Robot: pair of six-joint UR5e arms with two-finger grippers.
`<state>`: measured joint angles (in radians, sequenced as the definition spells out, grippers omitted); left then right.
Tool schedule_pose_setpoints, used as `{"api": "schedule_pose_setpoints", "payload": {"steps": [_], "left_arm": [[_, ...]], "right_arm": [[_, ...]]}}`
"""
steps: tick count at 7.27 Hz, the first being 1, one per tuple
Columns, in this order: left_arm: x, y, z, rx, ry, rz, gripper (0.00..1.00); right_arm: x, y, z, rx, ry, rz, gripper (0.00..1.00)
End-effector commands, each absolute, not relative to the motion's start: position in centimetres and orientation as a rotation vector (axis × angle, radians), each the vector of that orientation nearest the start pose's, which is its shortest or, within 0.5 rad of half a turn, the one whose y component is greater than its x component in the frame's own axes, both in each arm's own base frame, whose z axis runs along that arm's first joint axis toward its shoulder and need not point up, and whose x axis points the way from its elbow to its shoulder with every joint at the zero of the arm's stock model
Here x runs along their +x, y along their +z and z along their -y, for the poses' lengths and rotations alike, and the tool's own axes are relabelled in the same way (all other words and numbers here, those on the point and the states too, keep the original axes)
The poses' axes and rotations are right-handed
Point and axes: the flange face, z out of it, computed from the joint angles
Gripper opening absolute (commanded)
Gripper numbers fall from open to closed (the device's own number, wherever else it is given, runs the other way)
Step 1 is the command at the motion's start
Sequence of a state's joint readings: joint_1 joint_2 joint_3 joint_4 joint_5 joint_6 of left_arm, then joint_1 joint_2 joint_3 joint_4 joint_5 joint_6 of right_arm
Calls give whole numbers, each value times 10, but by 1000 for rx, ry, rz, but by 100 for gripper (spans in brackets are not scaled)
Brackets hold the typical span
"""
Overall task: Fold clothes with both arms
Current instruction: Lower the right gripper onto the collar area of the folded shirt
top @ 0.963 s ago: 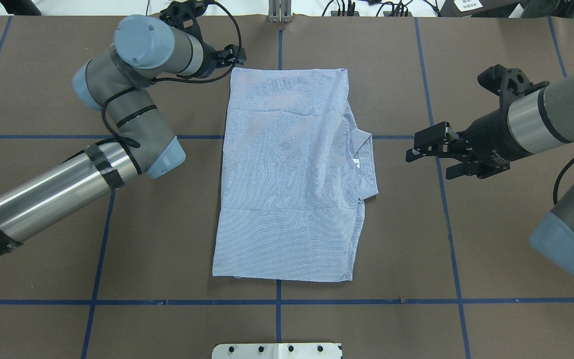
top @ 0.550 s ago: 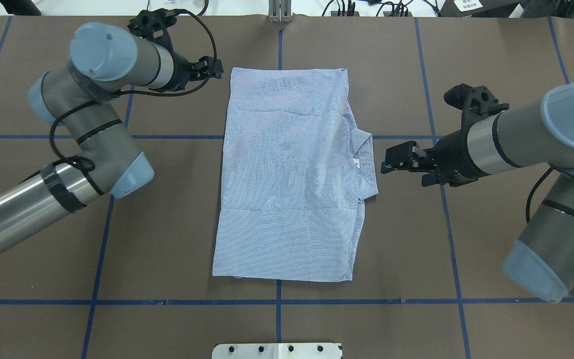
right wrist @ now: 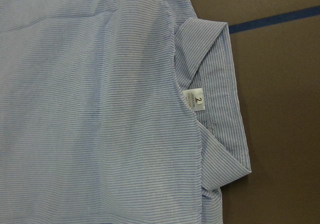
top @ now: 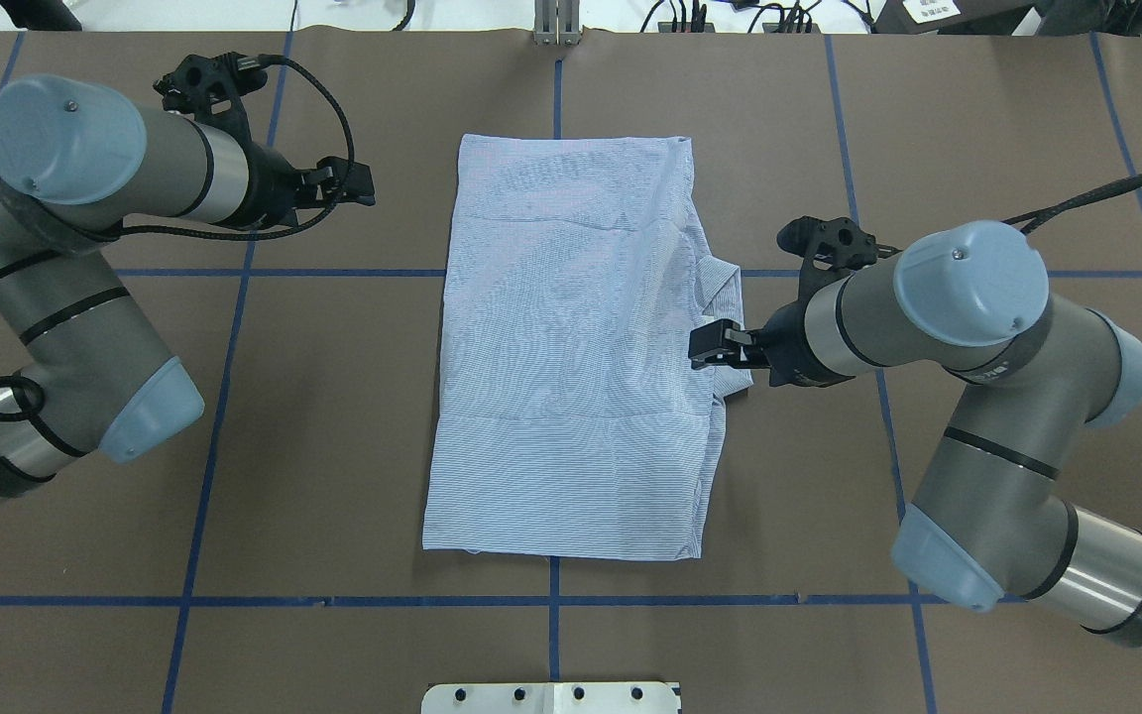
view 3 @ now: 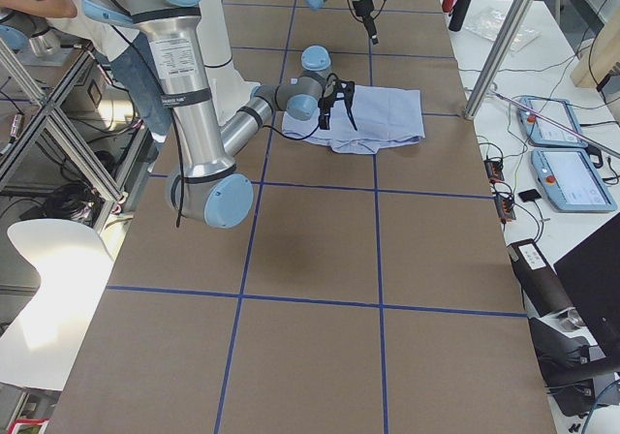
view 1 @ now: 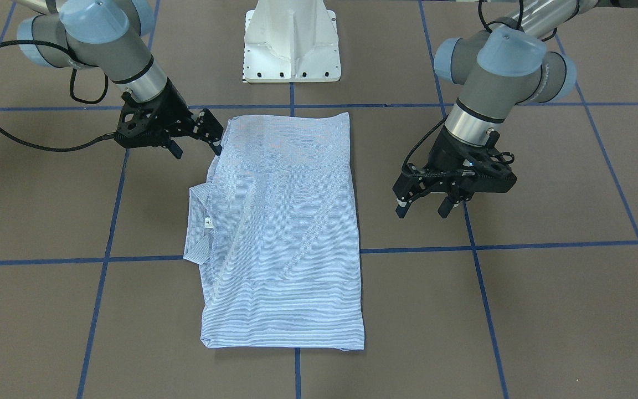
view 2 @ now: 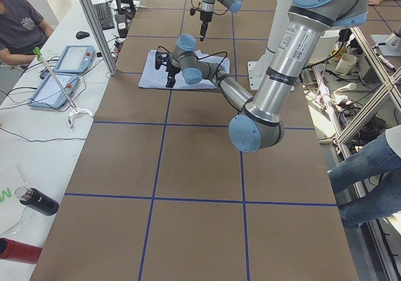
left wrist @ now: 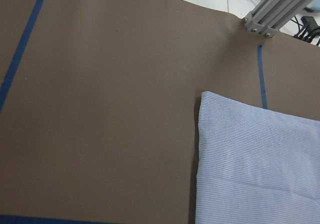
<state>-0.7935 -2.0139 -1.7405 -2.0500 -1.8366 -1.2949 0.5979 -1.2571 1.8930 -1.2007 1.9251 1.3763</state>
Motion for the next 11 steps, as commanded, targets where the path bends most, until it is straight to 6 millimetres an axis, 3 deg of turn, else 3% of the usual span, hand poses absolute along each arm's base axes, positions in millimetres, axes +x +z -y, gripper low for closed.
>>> {"api": "schedule_pose_setpoints", "payload": {"steps": [1, 4, 6, 7, 8, 11], "left_arm": [[358, 275, 516, 346, -319, -1059, 99], [356, 277, 513, 340, -323, -1062, 99], [355, 279, 512, 339, -324, -1059, 99], [355, 278, 511, 339, -324, -1060, 99], [355, 278, 510, 333, -319, -1063, 99], [352, 285, 503, 295, -302, -1073, 99]], "right_arm": [[-459, 312, 422, 63, 182, 1002, 96], [-476, 315, 416, 32, 164, 985, 92], [-491, 331, 411, 10, 154, 955, 91], [-495, 335, 410, -1, 150, 947, 85], [-496, 334, 411, -4, 149, 947, 78], [-494, 314, 410, 21, 144, 982, 78]]}}
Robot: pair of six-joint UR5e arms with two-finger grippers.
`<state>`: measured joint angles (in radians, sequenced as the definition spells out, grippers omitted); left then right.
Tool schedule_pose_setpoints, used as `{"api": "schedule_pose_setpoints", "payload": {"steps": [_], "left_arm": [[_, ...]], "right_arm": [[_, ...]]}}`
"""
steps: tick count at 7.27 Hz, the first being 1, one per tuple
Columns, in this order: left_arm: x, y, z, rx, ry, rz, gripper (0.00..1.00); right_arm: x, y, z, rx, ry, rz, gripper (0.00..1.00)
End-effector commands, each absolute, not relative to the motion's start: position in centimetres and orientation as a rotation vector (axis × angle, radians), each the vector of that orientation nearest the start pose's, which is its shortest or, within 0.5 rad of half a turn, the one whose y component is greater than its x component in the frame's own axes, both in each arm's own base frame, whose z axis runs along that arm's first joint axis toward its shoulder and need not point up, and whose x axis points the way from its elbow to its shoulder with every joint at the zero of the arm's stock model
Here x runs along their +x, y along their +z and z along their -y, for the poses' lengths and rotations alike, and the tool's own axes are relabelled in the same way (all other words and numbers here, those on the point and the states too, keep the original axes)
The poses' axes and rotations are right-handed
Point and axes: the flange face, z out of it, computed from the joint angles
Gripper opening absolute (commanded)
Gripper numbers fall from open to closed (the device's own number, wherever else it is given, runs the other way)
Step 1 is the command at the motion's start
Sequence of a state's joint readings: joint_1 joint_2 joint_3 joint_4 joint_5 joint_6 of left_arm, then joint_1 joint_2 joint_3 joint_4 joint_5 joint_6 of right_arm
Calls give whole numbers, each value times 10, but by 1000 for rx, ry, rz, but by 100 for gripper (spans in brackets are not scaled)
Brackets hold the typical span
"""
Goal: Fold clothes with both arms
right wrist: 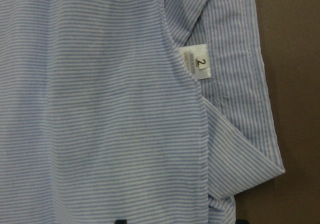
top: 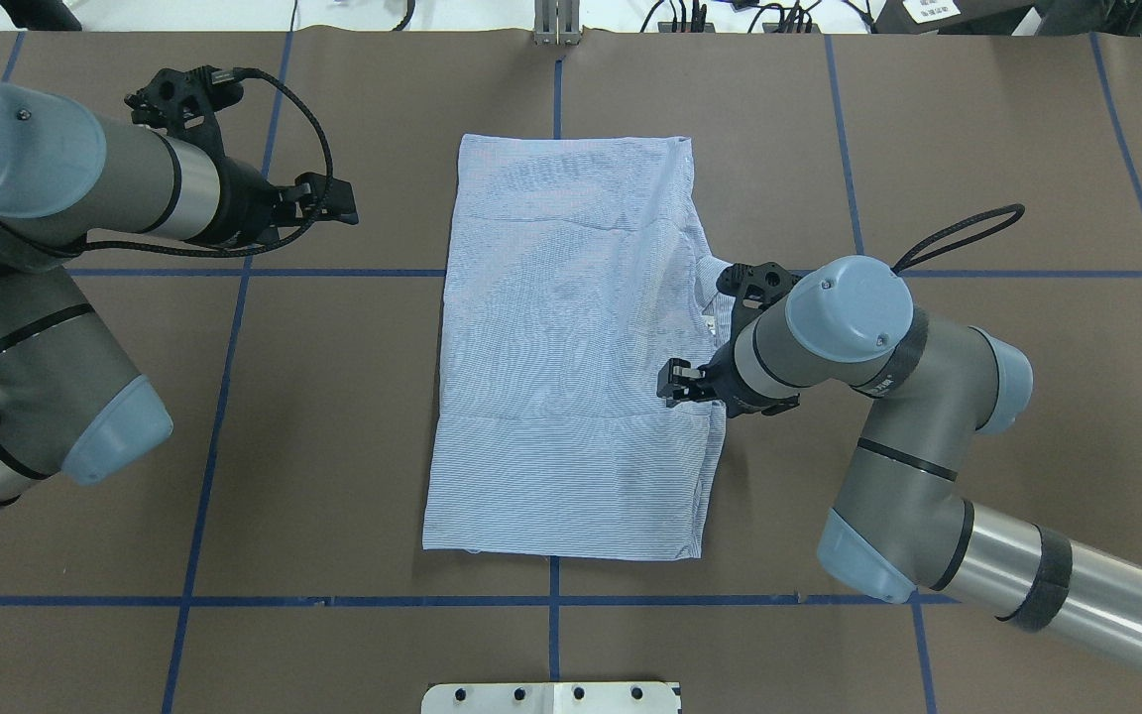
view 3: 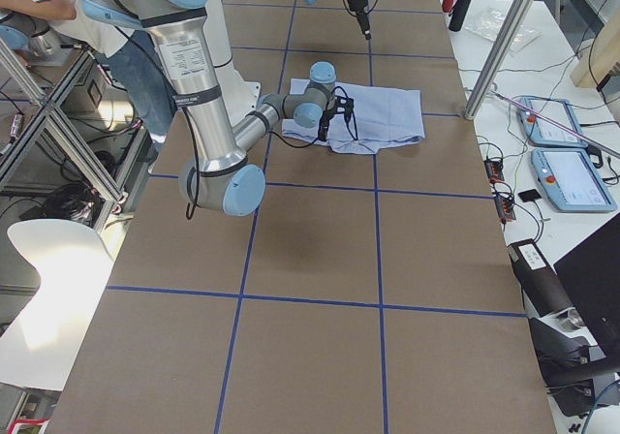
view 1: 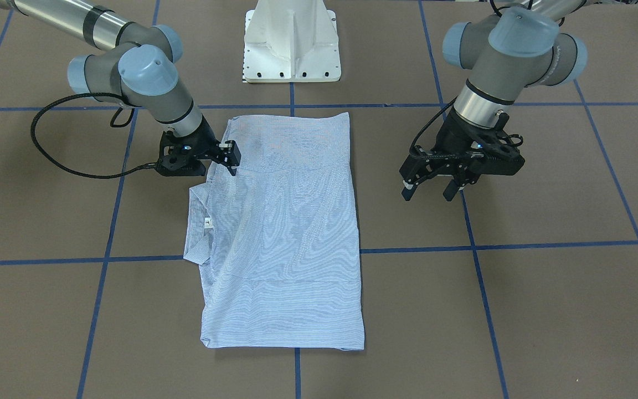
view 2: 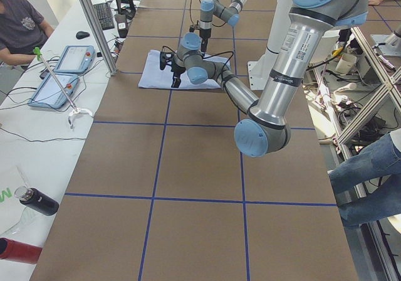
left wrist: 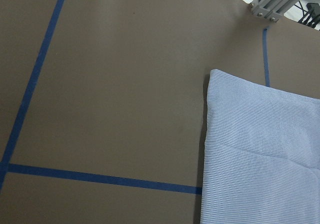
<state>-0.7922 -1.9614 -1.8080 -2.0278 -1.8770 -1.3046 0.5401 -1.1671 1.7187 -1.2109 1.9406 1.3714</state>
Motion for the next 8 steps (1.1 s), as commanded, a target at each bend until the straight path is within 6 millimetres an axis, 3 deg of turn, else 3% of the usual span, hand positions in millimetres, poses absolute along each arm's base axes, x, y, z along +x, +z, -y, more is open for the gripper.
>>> {"api": "schedule_pose_setpoints", "payload": {"steps": [1, 2, 5, 8], "left_arm": [[342, 289, 493, 295, -300, -1075, 99], [334, 296, 483, 291, -297, -1071, 99], [336, 296, 480, 265, -288, -1068, 99], [338, 296, 479, 253, -282, -1069, 99]], "right_arm": [[-494, 314, 412, 35, 149, 980, 78], [-495, 313, 414, 53, 131, 977, 78], [-498, 307, 418, 98, 100, 975, 78], [-507, 330, 425, 82, 100, 927, 75]]}}
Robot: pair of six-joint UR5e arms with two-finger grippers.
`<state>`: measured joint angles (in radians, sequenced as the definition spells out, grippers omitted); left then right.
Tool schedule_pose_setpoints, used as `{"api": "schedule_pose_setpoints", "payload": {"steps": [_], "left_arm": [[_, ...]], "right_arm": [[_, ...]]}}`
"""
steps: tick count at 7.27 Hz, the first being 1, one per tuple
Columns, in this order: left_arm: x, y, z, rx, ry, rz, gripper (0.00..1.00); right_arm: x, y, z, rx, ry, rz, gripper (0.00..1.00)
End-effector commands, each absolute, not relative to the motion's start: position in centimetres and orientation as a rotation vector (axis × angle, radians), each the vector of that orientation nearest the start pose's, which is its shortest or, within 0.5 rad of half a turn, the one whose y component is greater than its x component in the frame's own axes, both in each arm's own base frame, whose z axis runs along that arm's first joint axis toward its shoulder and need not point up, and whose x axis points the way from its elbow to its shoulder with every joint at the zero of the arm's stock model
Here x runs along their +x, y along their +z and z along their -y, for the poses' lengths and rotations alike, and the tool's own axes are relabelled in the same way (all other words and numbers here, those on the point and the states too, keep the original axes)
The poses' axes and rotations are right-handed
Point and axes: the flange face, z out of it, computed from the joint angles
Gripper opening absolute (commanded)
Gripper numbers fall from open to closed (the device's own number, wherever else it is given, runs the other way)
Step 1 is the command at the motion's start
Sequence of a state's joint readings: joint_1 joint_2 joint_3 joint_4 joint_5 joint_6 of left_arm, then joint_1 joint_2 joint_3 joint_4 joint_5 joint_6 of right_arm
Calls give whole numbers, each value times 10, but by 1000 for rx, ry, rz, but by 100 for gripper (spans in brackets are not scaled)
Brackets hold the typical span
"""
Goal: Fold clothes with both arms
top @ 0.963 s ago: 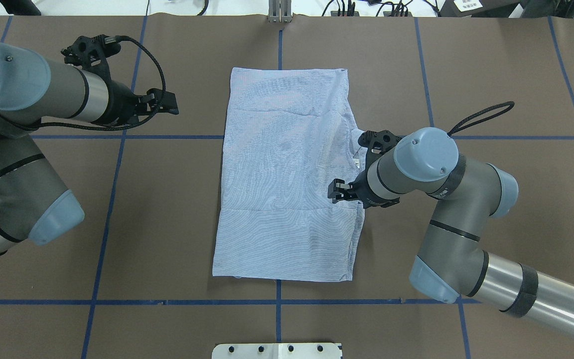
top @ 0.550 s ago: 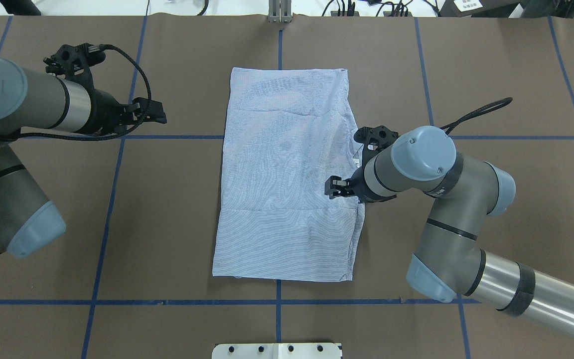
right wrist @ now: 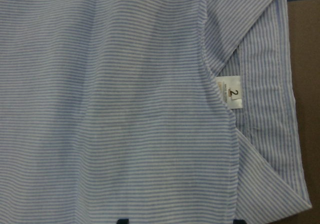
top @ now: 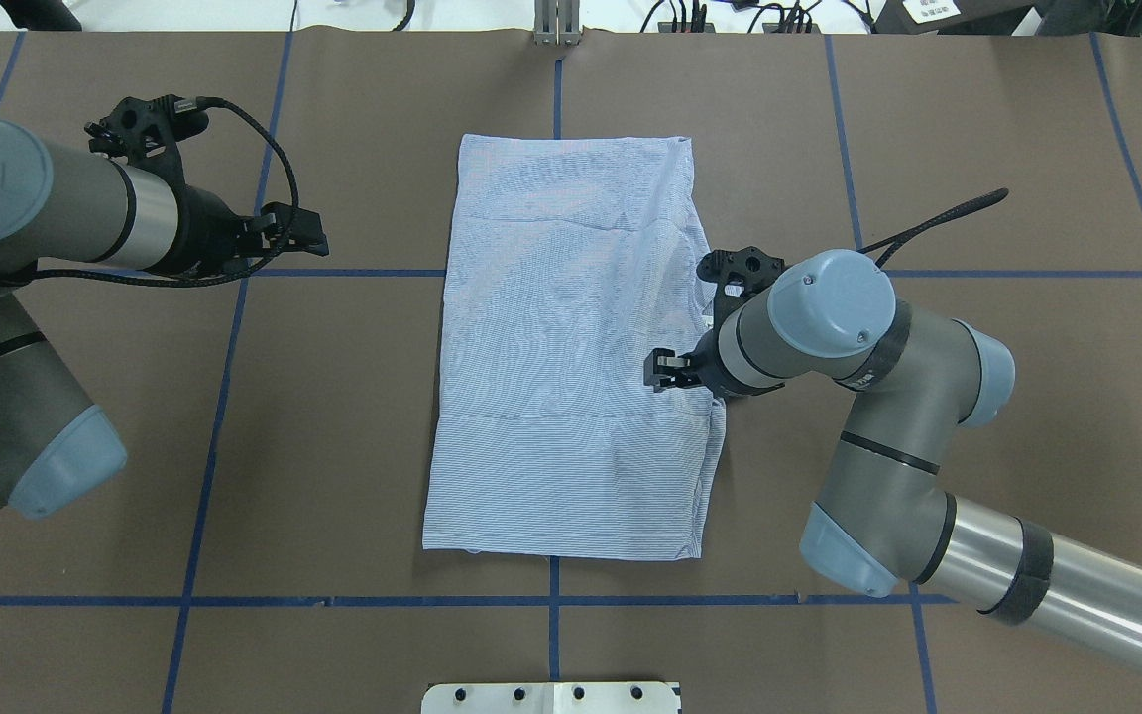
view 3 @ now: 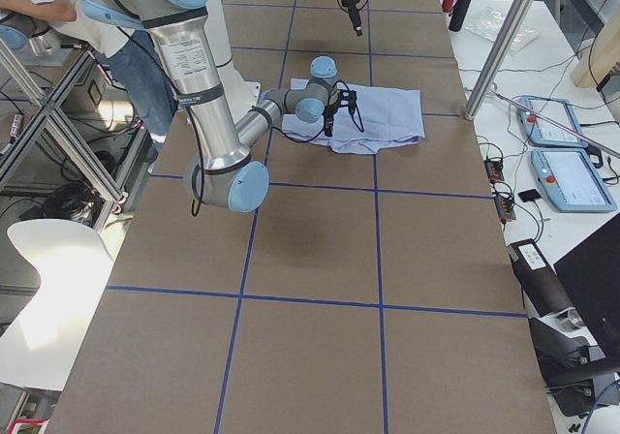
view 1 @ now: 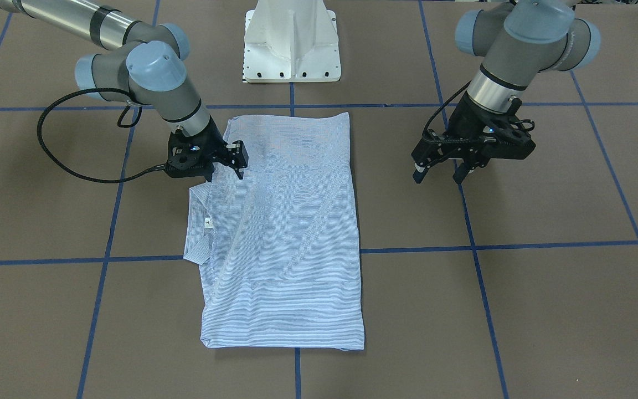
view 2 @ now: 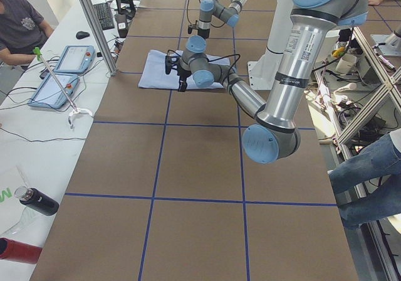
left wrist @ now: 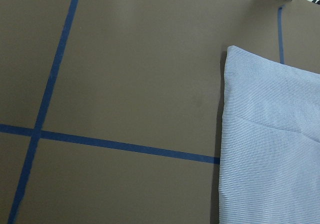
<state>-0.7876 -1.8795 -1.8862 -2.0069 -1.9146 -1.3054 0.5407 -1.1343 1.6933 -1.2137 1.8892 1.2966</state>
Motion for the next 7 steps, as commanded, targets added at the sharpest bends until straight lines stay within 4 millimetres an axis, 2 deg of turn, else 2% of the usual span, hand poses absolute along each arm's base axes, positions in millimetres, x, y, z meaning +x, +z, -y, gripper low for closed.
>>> {"api": "schedule_pose_setpoints", "payload": {"steps": [1, 2, 3, 4, 5, 6, 7], "left_arm": [[339, 297, 480, 252, -281, -1067, 99], [340, 298, 481, 251, -282, -1065, 99], [340, 299, 481, 250, -283, -1063, 99], [340, 299, 481, 250, -283, -1063, 99], [340, 300, 481, 248, -284, -1062, 99], [340, 300, 481, 248, -284, -1062, 99], [340, 299, 481, 249, -284, -1064, 99]], "right_arm": [[-507, 333, 427, 82, 99, 921, 75], [-507, 332, 426, 82, 98, 924, 70], [-506, 332, 427, 83, 99, 924, 59], [-506, 332, 427, 83, 99, 924, 41], [-506, 332, 427, 82, 99, 922, 11], [-505, 333, 429, 83, 102, 921, 0], [-505, 333, 429, 83, 102, 921, 0]]}}
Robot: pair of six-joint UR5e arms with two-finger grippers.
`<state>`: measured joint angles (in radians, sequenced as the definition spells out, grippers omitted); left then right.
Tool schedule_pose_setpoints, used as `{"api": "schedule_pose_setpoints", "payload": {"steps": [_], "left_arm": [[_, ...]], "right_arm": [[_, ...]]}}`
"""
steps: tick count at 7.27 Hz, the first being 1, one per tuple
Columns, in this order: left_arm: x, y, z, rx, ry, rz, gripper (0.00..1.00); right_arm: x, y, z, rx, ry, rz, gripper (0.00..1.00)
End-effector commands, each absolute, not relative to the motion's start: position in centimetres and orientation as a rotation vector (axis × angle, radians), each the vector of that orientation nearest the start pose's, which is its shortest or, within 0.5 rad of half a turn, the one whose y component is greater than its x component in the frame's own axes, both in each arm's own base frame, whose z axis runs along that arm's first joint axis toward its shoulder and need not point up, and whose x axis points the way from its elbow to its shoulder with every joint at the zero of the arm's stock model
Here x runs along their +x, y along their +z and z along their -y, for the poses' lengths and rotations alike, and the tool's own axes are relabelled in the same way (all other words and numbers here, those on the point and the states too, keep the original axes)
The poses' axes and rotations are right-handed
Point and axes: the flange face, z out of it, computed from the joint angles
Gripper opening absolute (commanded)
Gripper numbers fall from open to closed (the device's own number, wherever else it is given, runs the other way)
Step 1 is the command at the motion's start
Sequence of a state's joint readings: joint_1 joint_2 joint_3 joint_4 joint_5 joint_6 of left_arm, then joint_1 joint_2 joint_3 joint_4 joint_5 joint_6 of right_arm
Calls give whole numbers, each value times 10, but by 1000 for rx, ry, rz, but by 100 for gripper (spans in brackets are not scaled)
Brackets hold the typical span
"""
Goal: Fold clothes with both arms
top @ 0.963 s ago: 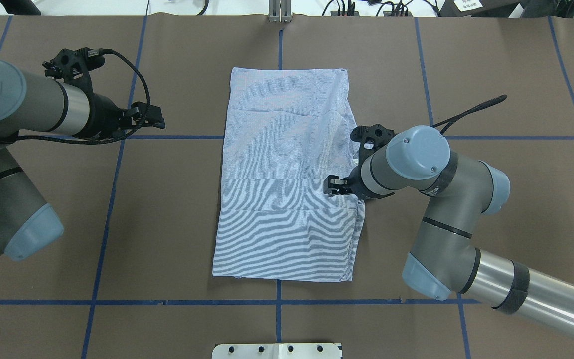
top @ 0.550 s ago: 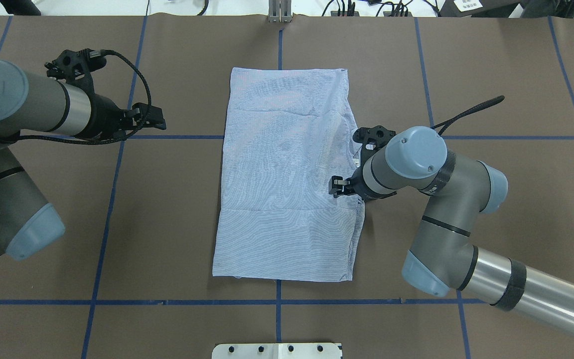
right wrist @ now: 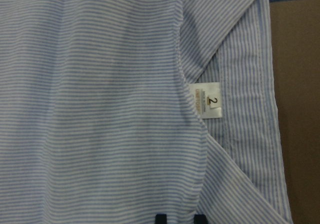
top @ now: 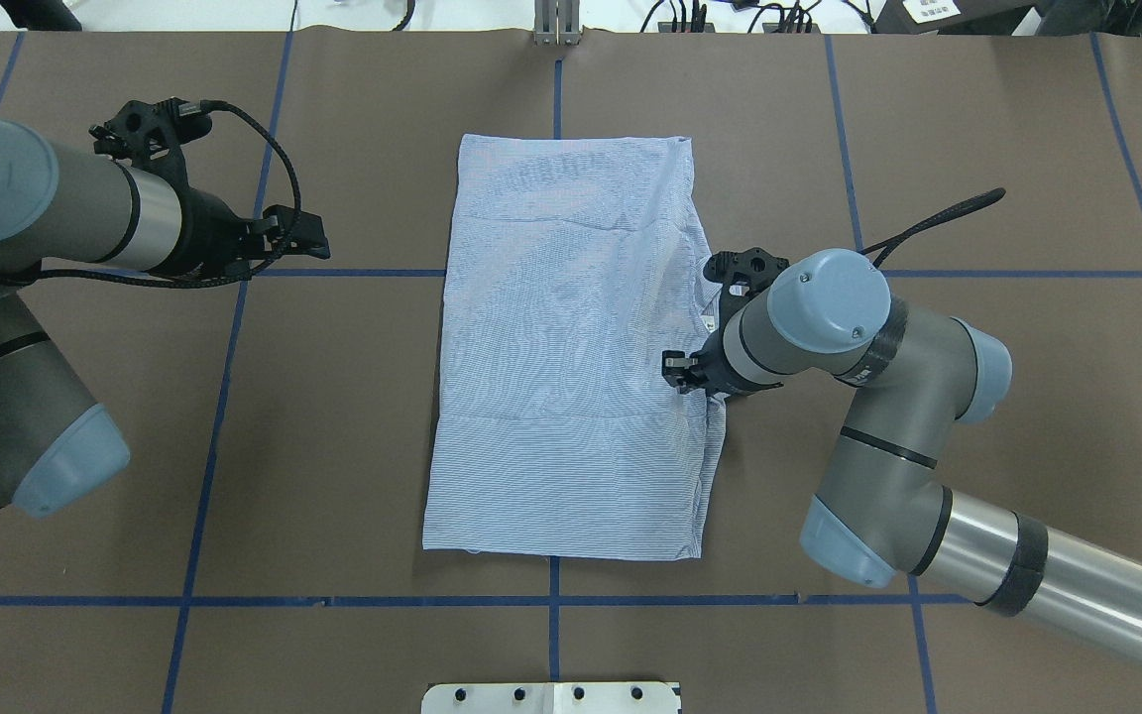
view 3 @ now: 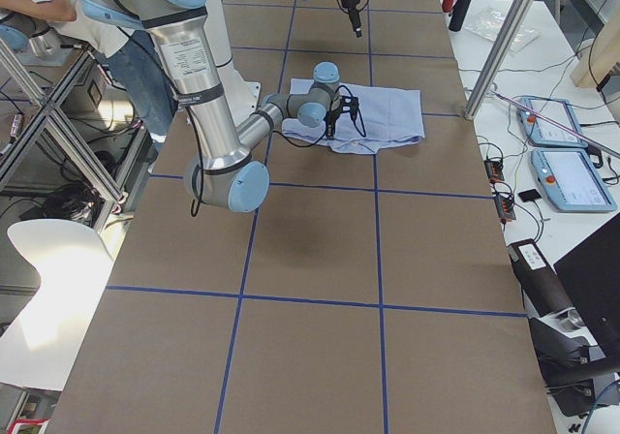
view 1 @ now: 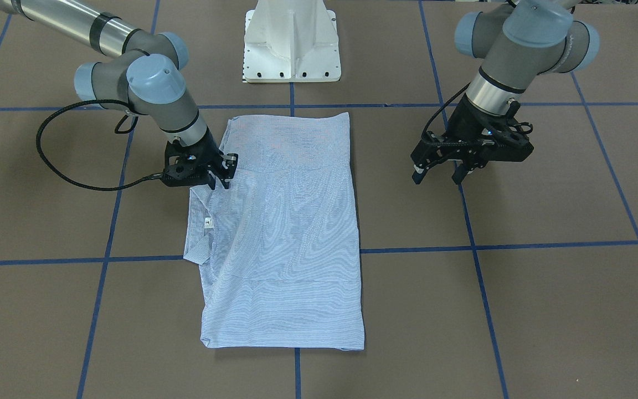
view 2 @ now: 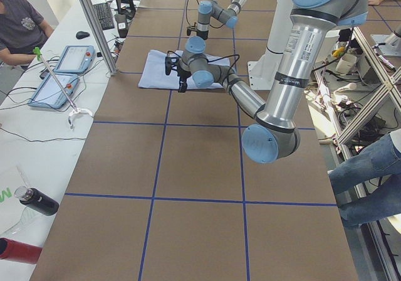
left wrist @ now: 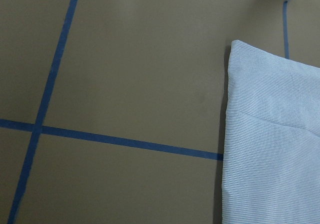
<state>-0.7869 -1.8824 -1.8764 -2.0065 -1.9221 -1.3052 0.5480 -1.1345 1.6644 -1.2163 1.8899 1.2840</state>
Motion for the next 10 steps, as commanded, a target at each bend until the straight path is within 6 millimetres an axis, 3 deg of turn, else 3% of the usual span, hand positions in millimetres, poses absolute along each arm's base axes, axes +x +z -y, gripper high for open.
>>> {"api": "schedule_pose_setpoints", "payload": {"steps": [1, 5, 6, 8, 10], "left_arm": [[340, 301, 482, 247, -285, -1060, 99], [341, 297, 481, 250, -282, -1066, 99], [341, 296, 482, 252, -283, -1067, 99], [342, 297, 482, 244, -285, -1058, 99], [343, 295, 483, 243, -285, -1056, 99]], "right_arm": [[-505, 332, 430, 80, 106, 913, 0], [-481, 332, 445, 66, 123, 918, 0], [-473, 342, 445, 45, 125, 915, 0], [-456, 340, 431, 36, 114, 935, 0], [-458, 346, 424, 27, 106, 926, 0]]}}
